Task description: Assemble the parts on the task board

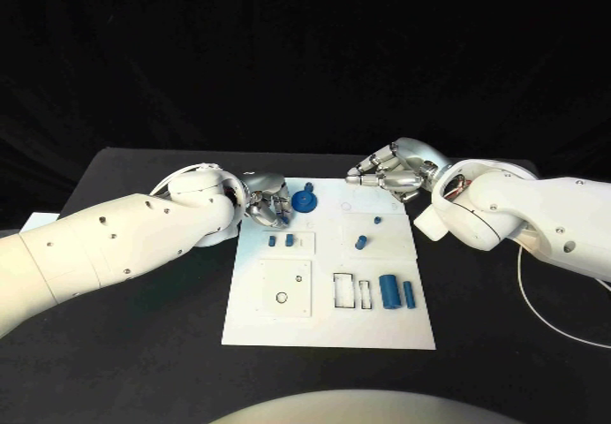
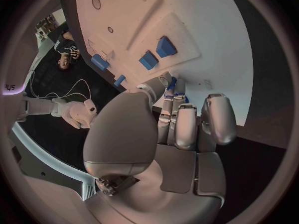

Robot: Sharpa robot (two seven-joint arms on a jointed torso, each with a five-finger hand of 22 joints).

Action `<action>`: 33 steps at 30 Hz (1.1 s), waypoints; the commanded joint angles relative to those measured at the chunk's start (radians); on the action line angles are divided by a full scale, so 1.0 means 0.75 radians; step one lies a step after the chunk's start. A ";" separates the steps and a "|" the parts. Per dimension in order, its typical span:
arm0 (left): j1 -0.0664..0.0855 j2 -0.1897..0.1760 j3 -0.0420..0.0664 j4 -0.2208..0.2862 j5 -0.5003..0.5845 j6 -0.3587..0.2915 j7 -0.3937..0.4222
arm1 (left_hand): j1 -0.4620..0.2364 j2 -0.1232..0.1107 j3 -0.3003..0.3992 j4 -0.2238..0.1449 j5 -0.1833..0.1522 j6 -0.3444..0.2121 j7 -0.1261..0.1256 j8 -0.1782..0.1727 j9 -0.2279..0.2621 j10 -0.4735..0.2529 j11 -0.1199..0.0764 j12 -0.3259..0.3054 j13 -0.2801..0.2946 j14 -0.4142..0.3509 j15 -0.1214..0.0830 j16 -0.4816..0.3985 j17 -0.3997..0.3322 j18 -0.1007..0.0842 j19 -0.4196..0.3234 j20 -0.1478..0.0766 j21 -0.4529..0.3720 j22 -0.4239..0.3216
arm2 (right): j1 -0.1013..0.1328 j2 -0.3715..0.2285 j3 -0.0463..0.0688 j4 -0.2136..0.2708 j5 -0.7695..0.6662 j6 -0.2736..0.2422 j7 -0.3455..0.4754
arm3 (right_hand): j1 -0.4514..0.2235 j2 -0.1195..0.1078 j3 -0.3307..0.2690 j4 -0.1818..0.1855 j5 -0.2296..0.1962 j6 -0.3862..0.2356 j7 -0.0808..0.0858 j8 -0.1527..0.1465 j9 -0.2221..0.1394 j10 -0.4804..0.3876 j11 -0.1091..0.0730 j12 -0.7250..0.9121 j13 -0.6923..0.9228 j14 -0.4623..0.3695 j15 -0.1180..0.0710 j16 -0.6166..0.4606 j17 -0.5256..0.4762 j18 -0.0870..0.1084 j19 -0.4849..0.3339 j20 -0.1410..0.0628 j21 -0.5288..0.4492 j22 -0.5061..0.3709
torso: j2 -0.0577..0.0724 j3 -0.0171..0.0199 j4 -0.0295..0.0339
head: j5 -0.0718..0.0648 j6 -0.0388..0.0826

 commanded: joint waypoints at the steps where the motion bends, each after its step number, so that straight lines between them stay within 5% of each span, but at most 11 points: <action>1: -0.002 0.002 -0.001 0.002 -0.007 0.027 -0.005 | -0.021 -0.004 0.002 -0.002 0.003 -0.043 0.007 -0.029 -0.013 -0.024 0.010 -0.022 -0.010 0.039 0.012 0.001 -0.006 -0.022 0.002 0.010 -0.002 0.001 | -0.001 0.001 0.000 0.001 -0.007 0.018 0.009 | 0.008 0.010 -0.008 -0.002 0.006 -0.009 0.000 0.004 0.000 -0.012 0.000 -0.003 0.000 0.089 0.000 -0.004 0.106 -0.001 0.009 -0.003 -0.009 0.082 | 0.000 0.0003 0.0002 | 0.000 -0.002; 21: -0.002 -0.011 0.000 0.003 0.012 0.010 -0.014 | -0.052 -0.032 0.007 -0.004 0.002 -0.115 0.029 -0.067 -0.034 -0.087 0.037 -0.081 -0.033 0.030 0.033 -0.006 -0.038 -0.013 -0.012 0.032 -0.044 -0.024 | -0.001 -0.004 0.000 -0.026 -0.012 0.016 0.003 | 0.018 0.012 -0.015 -0.004 0.008 -0.011 0.000 0.003 0.000 -0.034 0.000 -0.042 -0.028 0.085 0.000 -0.015 0.088 0.003 0.001 -0.003 -0.018 0.066 | -0.001 0.0001 -0.0006 | -0.001 -0.001; 27: -0.001 -0.071 0.004 0.041 0.069 -0.013 -0.001 | -0.045 -0.032 0.012 -0.011 0.003 -0.111 0.027 -0.061 -0.032 -0.104 0.039 -0.092 -0.037 0.030 0.036 -0.002 -0.036 -0.010 -0.016 0.036 -0.058 -0.034 | 0.000 -0.020 0.000 -0.083 -0.167 0.049 -0.010 | 0.154 0.010 0.015 -0.060 -0.024 0.000 0.005 0.009 0.001 -0.429 0.003 -0.793 -0.574 0.053 -0.003 -0.103 -0.025 0.030 -0.066 -0.007 -0.097 -0.069 | -0.003 0.0008 0.0005 | -0.003 0.003; 33: 0.004 -0.151 0.011 0.085 0.315 -0.149 0.108 | -0.026 -0.019 0.037 -0.025 0.005 -0.085 0.030 -0.048 -0.028 -0.101 0.041 -0.093 -0.036 0.029 0.037 0.005 -0.026 0.002 -0.037 0.038 -0.114 -0.073 | 0.003 -0.031 0.001 -0.117 -0.514 0.113 -0.054 | 0.253 -0.022 0.110 -0.109 -0.038 0.049 0.006 0.011 0.001 -0.448 0.019 -1.140 -0.939 0.054 0.010 -0.139 -0.068 0.031 -0.060 0.005 -0.103 -0.073 | -0.002 0.0011 0.0020 | -0.006 0.013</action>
